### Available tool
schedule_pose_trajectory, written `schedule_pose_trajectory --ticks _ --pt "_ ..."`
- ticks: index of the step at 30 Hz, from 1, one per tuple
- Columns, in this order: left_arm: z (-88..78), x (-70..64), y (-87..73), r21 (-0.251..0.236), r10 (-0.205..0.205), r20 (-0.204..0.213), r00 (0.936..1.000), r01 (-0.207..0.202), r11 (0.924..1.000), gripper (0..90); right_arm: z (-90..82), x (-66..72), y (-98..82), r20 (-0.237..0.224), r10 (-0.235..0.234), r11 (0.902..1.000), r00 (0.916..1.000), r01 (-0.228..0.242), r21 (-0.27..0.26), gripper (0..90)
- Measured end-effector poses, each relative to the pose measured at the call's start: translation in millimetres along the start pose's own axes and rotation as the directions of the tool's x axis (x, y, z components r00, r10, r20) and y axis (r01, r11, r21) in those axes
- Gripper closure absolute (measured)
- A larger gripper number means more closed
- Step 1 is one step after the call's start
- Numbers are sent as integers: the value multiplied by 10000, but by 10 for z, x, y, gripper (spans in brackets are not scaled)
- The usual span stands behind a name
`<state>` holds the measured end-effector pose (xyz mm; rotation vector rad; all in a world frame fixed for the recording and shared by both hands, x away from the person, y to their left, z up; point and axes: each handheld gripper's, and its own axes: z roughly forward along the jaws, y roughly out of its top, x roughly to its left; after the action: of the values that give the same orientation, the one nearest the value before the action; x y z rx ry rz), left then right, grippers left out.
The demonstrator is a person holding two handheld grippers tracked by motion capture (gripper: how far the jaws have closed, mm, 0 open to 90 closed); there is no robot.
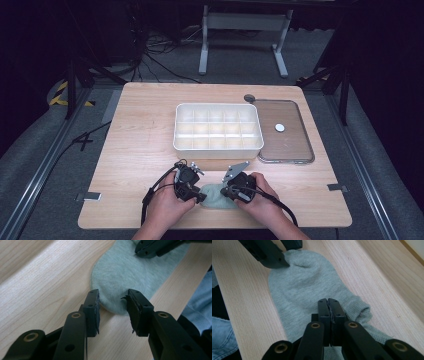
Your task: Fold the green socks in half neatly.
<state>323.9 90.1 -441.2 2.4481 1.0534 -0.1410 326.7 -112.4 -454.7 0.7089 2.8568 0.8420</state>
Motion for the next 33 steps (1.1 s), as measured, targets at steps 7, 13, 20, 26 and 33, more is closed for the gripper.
schedule_pose_trajectory --ticks 7,13,20,26,33 --pt "86 -51 14 352 4 -308 9995 7 9994 642 0 5 -3 -7 -46 10000 10000 46 -20 899" --pt "85 -68 23 281 -163 -110 9998 166 9995 822 -25 9 -16 -51 26 10000 10000 -26 -27 893" --pt "59 -104 29 98 -90 -186 9998 92 9999 831 -209 64 -137 -115 252 9972 9996 -259 -699 896" --pt "51 -111 42 93 -69 -188 9998 71 9999 832 -123 176 -187 -671 82 9980 9977 -123 -615 897" --pt "-21 -127 60 -347 23 121 9999 -19 9994 832 -77 198 -205 -718 -301 9988 9970 273 -397 900"
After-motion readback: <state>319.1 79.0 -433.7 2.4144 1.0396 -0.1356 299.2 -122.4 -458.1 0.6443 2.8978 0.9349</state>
